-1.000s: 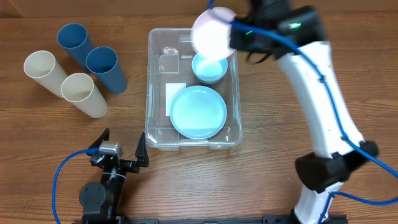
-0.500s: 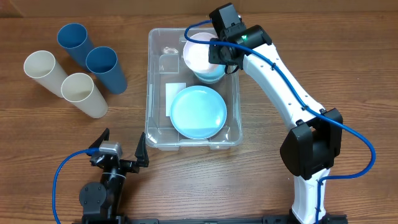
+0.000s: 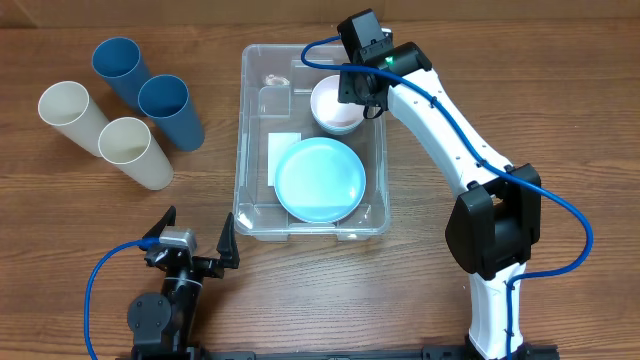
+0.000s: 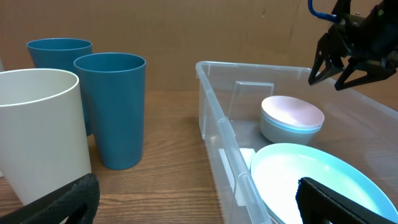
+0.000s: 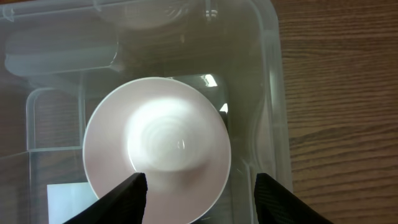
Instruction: Pack container
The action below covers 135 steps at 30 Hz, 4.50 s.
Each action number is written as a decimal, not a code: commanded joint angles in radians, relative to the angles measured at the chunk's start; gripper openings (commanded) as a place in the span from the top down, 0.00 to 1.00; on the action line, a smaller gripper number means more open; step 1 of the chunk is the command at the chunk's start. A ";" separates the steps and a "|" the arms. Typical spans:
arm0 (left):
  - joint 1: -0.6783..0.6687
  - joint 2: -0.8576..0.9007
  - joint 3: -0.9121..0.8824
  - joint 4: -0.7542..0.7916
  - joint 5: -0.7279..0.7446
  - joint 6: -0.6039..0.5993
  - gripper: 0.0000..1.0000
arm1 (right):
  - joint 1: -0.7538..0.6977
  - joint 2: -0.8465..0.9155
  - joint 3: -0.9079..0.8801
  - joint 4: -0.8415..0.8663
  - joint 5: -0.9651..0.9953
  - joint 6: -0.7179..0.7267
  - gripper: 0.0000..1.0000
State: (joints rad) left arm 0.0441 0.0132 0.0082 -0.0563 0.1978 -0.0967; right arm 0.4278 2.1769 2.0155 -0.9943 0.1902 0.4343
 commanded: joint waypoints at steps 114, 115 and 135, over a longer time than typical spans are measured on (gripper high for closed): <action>-0.105 1.717 2.111 -1.578 -0.313 -0.240 0.96 | -0.726 -0.147 0.536 -0.504 -0.061 0.251 0.00; -0.140 1.681 2.147 -1.582 -0.282 -0.232 0.96 | -0.726 -0.147 0.536 -0.504 -0.061 0.251 0.00; -0.558 2.003 2.226 -1.155 -0.313 -0.204 0.96 | -0.726 -0.147 0.536 -0.504 -0.061 0.251 0.00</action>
State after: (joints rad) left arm -0.5167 1.9854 2.2204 -1.1927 -0.1287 -0.2855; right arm -0.2993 2.0377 2.5458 -1.5028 0.1268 0.6807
